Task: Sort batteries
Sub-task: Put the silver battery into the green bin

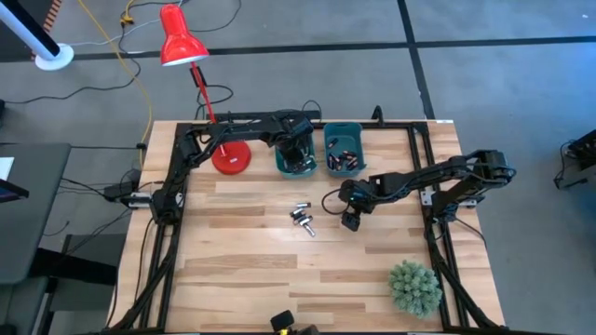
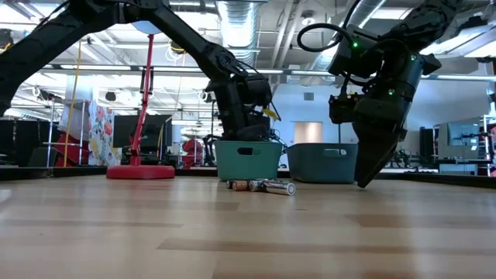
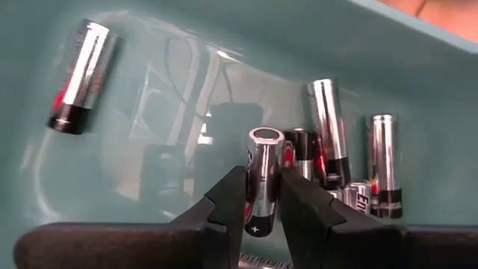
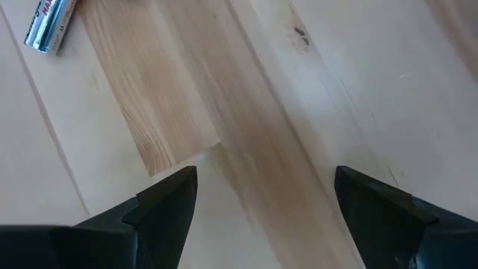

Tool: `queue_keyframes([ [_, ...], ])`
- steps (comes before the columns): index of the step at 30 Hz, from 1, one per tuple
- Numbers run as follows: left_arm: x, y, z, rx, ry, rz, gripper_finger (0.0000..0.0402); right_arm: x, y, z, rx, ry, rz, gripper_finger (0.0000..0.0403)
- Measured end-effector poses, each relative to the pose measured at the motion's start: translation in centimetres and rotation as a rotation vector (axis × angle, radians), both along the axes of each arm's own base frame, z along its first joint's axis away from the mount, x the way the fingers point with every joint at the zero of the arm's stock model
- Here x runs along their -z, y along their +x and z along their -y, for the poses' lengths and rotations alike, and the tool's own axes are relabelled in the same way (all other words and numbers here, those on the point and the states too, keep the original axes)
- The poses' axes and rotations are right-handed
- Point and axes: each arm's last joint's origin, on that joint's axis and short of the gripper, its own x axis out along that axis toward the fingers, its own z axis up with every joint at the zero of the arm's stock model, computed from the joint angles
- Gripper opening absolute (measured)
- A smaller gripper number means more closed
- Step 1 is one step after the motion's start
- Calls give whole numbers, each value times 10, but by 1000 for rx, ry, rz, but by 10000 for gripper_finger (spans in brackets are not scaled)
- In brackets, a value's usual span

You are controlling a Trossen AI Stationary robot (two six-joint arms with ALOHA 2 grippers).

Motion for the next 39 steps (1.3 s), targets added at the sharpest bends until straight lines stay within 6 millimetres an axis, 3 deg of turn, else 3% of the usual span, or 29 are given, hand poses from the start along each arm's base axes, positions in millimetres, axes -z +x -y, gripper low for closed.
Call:
queue_keyframes([
  [9, 1, -1, 1, -35, -25, -9, 81, 0, 0, 0, -7, 39, 3, 331],
  [20, -3, -1, 0, -20, -12, -13, 165, 0, 0, 0, -5, 43, 4, 331],
  [31, -59, 6, -6, -65, -6, 18, 169, 0, 1, 0, 18, 55, 12, 331],
  [35, -65, 3, 7, -95, -48, -33, 169, 0, 1, 0, 26, 59, 12, 331],
  [39, -82, 6, 28, -52, 16, -34, 169, 0, 1, 0, 122, 104, 12, 331],
])
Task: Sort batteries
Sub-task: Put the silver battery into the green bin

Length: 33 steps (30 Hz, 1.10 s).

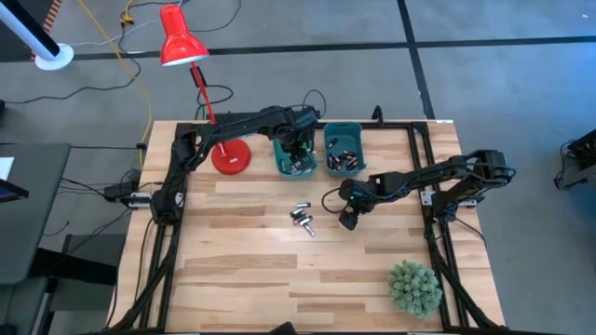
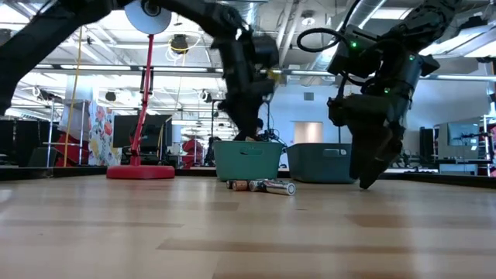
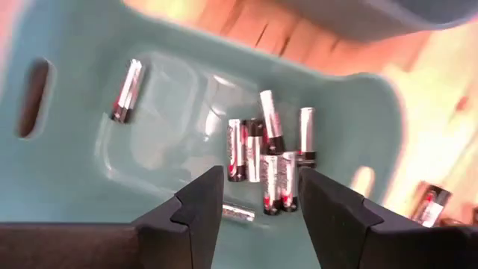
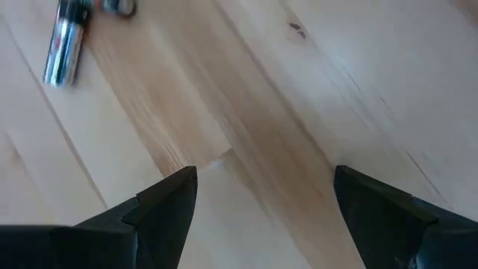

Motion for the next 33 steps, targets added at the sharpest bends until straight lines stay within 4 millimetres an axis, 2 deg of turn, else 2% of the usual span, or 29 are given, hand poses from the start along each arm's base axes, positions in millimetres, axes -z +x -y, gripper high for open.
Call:
queue_keyframes([
  [6, -32, -6, 30, 76, 91, 63, 169, -3, 6, -5, 63, 40, 67, 331],
  [10, -38, -30, 49, 93, 108, 111, 169, -9, 15, -20, 53, 38, 173, 331],
  [17, -21, -103, 92, 39, 109, 300, 169, -14, 17, -63, -8, -69, 273, 327],
  [24, 8, -167, 138, 5, 44, 487, 169, -5, 14, -105, -86, -157, 322, 326],
  [28, 20, -195, 156, 2, -3, 530, 169, 8, 31, -124, -88, -203, 359, 326],
  [33, 25, -216, 167, 0, -36, 568, 169, 36, 61, -137, -45, -327, 305, 326],
])
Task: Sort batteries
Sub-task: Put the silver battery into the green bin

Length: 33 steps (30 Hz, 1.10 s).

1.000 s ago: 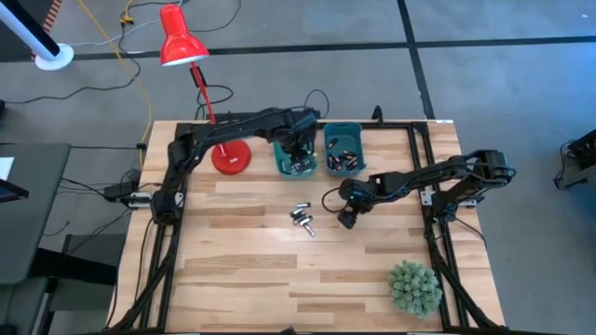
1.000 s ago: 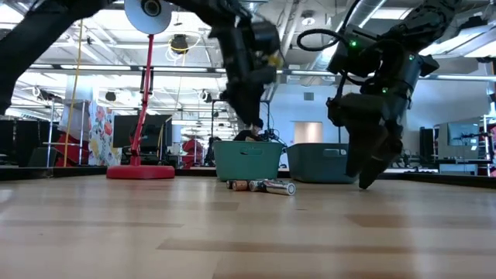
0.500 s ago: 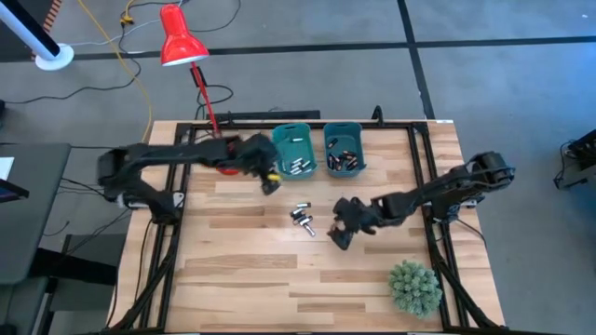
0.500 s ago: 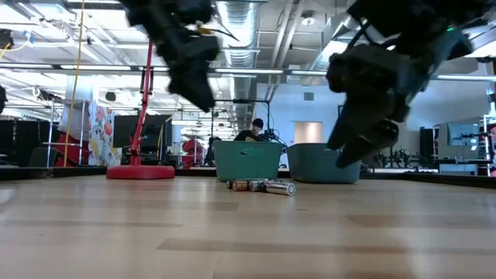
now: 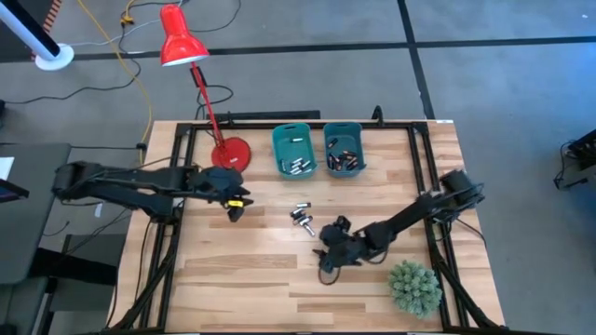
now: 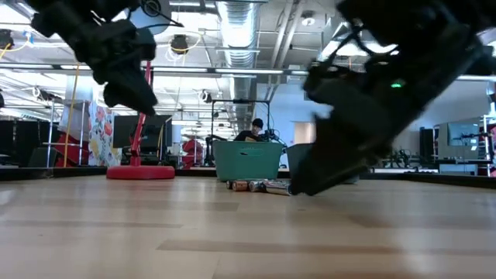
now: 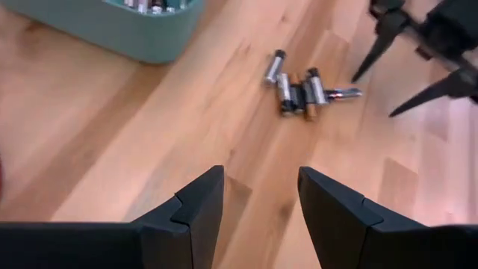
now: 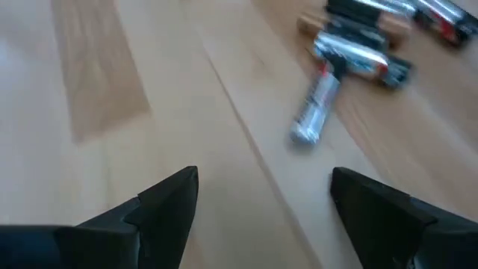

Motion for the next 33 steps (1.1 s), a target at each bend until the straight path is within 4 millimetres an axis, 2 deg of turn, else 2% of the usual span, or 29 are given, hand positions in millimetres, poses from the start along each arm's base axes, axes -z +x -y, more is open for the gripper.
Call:
queue_keyframes([
  [6, -2, -13, 8, 22, -24, -5, 169, 16, 36, -2, 127, -81, 40, 326],
  [10, -2, -16, 12, 39, -30, -17, 169, 21, 48, 1, 186, -103, 60, 324],
  [13, -2, -16, 14, 49, -31, -15, 169, 25, 52, 3, 203, -103, 54, 306],
  [18, -1, -16, 16, 56, -36, -24, 169, 28, 51, 4, 226, -100, 41, 238],
  [24, -1, -17, 15, 46, -24, -28, 169, 30, 49, 5, 231, -107, 21, 106],
  [27, -1, -17, 15, 28, -8, -28, 169, 30, 47, 1, 213, -115, 11, 53],
  [29, -1, -17, 14, 19, 1, -29, 169, 29, 46, 0, 209, -113, 10, 36],
  [33, -1, -17, 14, 14, 4, -29, 169, 22, 45, -5, 188, -97, 19, 36],
])
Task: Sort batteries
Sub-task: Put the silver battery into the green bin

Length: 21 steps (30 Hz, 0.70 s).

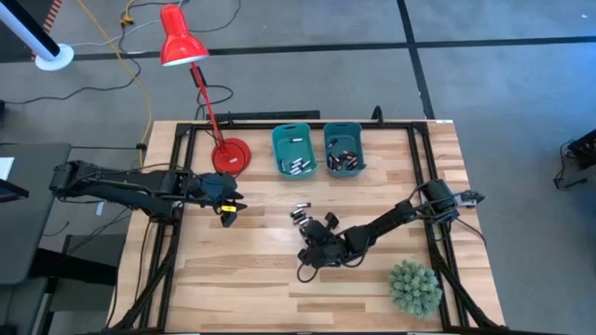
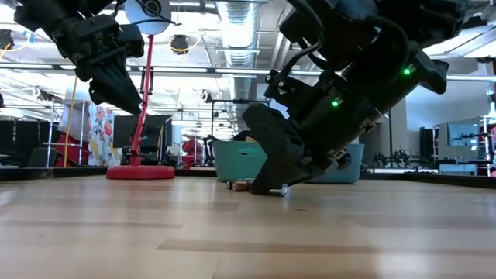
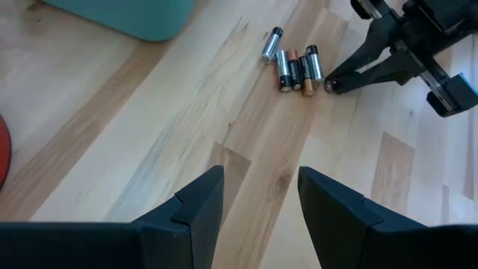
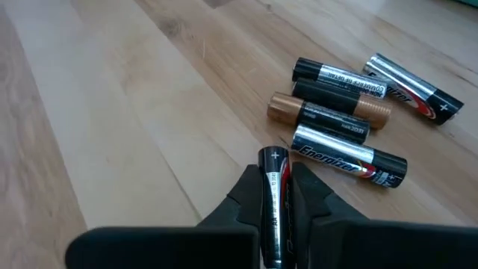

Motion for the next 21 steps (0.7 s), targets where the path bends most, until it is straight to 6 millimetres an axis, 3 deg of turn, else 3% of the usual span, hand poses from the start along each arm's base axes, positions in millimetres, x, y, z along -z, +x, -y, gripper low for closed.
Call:
queue_keyframes([
  [6, 0, 0, 0, 38, 43, -8, 169, -22, -7, -4, -70, 18, -22, 48],
  [11, 0, 0, 0, 53, 59, -9, 169, -61, -18, -1, -83, 12, -20, 43],
  [16, 0, 0, 0, 106, 119, -20, 169, -103, -28, 19, -30, 4, 17, 43],
  [21, -1, 1, -1, 81, 156, -16, 169, -143, -34, 55, -7, -49, 68, 43],
])
